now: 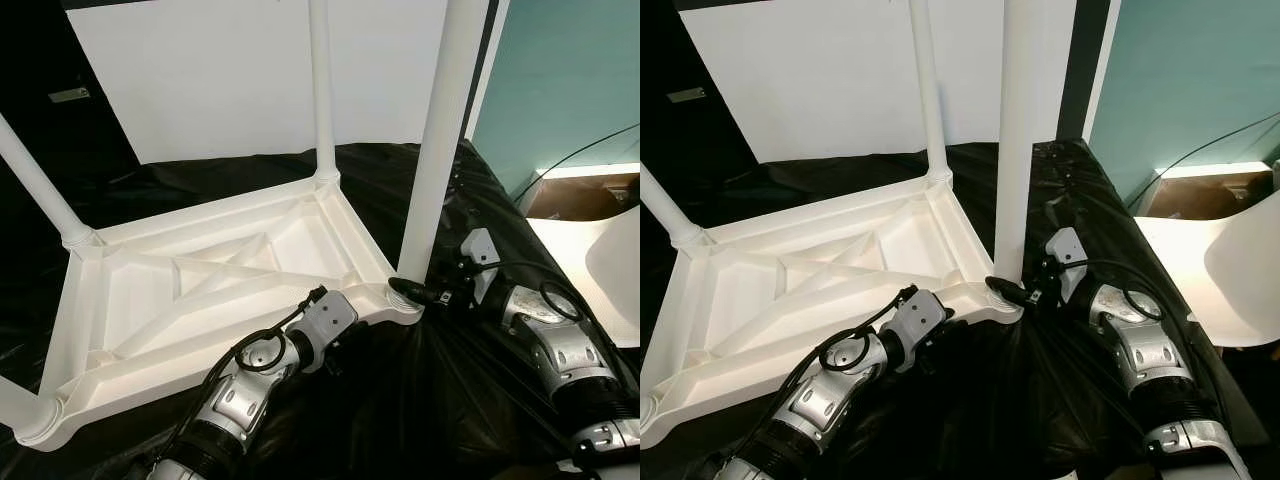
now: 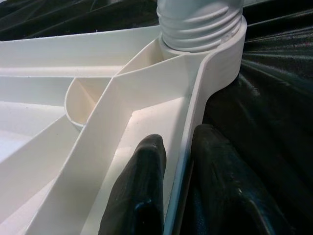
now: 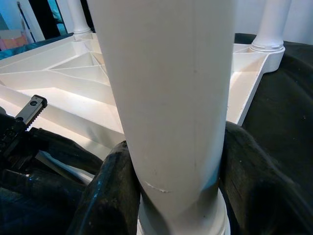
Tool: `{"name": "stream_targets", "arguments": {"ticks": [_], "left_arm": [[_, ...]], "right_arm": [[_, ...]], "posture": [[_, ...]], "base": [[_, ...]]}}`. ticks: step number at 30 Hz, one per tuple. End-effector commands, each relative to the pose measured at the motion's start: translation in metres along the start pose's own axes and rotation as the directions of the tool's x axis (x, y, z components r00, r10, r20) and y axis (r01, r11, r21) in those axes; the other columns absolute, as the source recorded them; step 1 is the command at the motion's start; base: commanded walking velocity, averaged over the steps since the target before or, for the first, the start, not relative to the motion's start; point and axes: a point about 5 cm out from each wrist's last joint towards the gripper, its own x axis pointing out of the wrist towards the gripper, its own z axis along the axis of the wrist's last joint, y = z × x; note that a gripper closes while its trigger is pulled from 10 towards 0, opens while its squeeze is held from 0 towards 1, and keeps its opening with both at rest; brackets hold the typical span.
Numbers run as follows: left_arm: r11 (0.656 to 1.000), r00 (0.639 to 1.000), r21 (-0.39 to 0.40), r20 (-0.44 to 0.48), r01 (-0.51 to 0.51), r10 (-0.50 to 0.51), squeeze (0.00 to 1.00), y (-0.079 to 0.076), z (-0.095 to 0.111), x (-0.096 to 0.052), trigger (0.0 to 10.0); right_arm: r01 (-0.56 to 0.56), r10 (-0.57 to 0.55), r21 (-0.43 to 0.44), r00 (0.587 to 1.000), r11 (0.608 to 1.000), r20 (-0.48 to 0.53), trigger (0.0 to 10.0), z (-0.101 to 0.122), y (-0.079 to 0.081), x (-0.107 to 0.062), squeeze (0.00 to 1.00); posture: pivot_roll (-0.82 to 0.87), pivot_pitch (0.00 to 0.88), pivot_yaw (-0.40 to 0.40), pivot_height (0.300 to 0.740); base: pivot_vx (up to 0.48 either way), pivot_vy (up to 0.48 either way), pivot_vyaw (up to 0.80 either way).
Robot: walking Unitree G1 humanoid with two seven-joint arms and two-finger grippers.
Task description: Building children table
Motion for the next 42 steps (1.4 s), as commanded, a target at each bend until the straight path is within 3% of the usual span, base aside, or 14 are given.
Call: {"name": "stream_targets", "arguments": {"ticks": [1,7,10,11,15,23,24,25,26,27,30,31,32,42], "left_arm": [[0.993,0.971,-0.096,-0.221,0.069,-0.089,0.0,-0.02,-0.054,-0.008,10.0],[0.993,0.97,-0.092,-0.224,0.071,-0.09,0.0,-0.019,-0.054,-0.009,10.0],[0.993,0.97,-0.093,-0.226,0.069,-0.088,0.0,-0.019,-0.055,-0.01,10.0],[0.993,0.97,-0.093,-0.226,0.069,-0.088,0.0,-0.019,-0.055,-0.01,10.0],[0.993,0.969,-0.093,-0.23,0.067,-0.087,0.0,-0.018,-0.056,-0.012,10.0],[0.993,0.968,-0.092,-0.234,0.074,-0.094,0.0,-0.02,-0.058,-0.012,10.0],[0.993,0.968,-0.092,-0.233,0.075,-0.094,0.0,-0.02,-0.057,-0.012,10.0],[0.993,0.968,-0.092,-0.233,0.075,-0.094,0.0,-0.02,-0.057,-0.012,10.0],[0.993,0.968,-0.092,-0.23,0.075,-0.095,0.0,-0.02,-0.057,-0.011,10.0],[0.993,0.969,-0.093,-0.228,0.076,-0.096,0.0,-0.021,-0.056,-0.01,10.0],[0.993,0.969,-0.095,-0.227,0.077,-0.097,0.0,-0.022,-0.056,-0.009,10.0],[0.992,0.969,-0.096,-0.226,0.078,-0.098,0.0,-0.022,-0.056,-0.009,10.0],[0.992,0.969,-0.097,-0.226,0.078,-0.098,0.0,-0.022,-0.057,-0.009,10.0],[0.992,0.969,-0.099,-0.226,0.076,-0.097,0.0,-0.023,-0.057,-0.008,10.0]], "right_arm": [[-0.008,0.011,0.058,0.998,0.998,-0.056,0.0,-0.017,0.011,-0.001,0.0],[0.178,-0.18,0.093,0.984,0.98,0.013,0.0,-0.019,0.023,0.01,0.0],[0.562,-0.571,0.117,0.818,0.819,0.067,0.0,-0.023,0.042,0.006,0.0],[0.562,-0.571,0.117,0.818,0.819,0.067,0.0,-0.023,0.042,0.006,0.0],[0.716,-0.725,0.127,0.688,0.686,0.034,0.0,-0.027,0.034,-0.006,0.0],[0.72,-0.726,0.098,0.686,0.687,0.052,0.0,-0.021,0.035,-0.002,0.0],[0.704,-0.709,0.091,0.703,0.704,0.052,5.2,-0.021,0.039,0.001,0.0],[0.704,-0.709,0.091,0.703,0.704,0.052,5.2,-0.021,0.039,0.001,0.0],[0.661,-0.667,0.088,0.742,0.745,0.076,10.0,-0.018,0.043,0.006,0.0],[0.595,-0.602,0.092,0.792,0.798,0.099,10.0,-0.015,0.047,0.011,1.0],[0.534,-0.54,0.081,0.834,0.842,0.114,10.0,-0.012,0.046,0.013,1.0],[0.474,-0.479,0.071,0.869,0.878,0.124,10.0,-0.009,0.04,0.012,0.18],[0.415,-0.42,0.069,0.899,0.907,0.123,10.0,-0.008,0.033,0.011,0.0],[0.19,-0.19,0.003,0.98,0.982,0.066,10.0,0.001,0.006,0.0,0.0]], "posture": [[-0.06,0.0,0.022,0.74],[-0.05,0.0,0.022,0.74],[-0.03,0.0,0.02,0.74],[-0.03,0.0,0.02,0.74],[-0.04,0.0,0.022,0.74],[-0.04,0.0,0.022,0.74],[-0.04,0.0,0.022,0.74],[-0.04,0.0,0.022,0.74],[-0.05,0.0,0.021,0.74],[-0.05,0.0,0.021,0.74],[-0.05,0.0,0.022,0.74],[-0.05,0.0,0.021,0.74],[-0.06,0.0,0.022,0.74],[-0.06,0.0,0.021,0.74]], "base": [[0.0,0.0,0.0],[0.0,0.0,0.0],[0.0,0.0,0.0],[0.0,0.0,0.0],[0.0,0.0,0.0],[0.0,0.0,0.0],[0.0,0.0,0.0],[0.0,0.0,0.0],[0.0,0.0,0.0],[0.0,0.0,0.0],[0.0,0.0,0.0],[0.0,0.0,0.0],[0.0,0.0,0.0],[0.0,0.0,0.0]]}}
